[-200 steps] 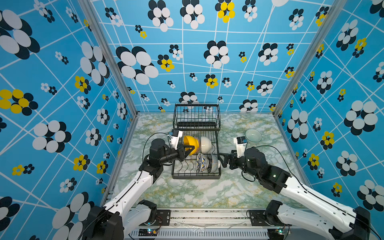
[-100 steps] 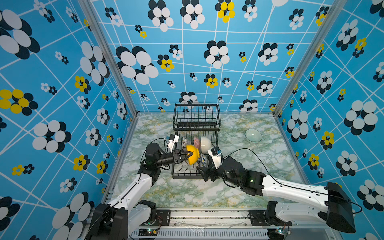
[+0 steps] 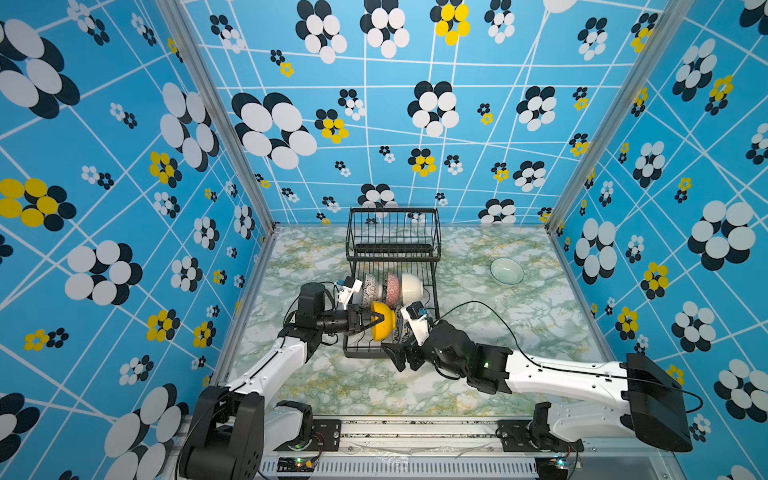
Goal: Load bowls into a dish rack
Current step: Place the bowl in the dish rack.
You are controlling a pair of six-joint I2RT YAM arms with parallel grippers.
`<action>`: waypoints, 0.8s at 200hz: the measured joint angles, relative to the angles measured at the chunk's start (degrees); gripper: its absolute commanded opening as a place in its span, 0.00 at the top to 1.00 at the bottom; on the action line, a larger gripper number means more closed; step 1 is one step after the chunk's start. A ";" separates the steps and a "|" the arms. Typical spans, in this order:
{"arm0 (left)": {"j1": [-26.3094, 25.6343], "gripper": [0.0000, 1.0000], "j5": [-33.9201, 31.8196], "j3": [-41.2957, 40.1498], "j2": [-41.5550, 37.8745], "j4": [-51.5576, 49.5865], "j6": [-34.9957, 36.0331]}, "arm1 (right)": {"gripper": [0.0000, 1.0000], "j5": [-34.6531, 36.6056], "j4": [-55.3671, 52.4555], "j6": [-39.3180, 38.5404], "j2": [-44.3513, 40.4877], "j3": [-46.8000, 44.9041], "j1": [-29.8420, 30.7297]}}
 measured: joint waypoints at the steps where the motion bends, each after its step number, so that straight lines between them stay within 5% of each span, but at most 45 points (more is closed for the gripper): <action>1: 0.00 1.00 -0.02 0.00 0.07 0.00 0.04 | 0.00 0.00 0.00 0.00 0.02 0.00 0.00; 160: -3.19 1.00 -2.16 -1.44 9.75 12.68 -1.22 | 0.00 -2.14 1.16 -1.20 2.64 0.07 0.04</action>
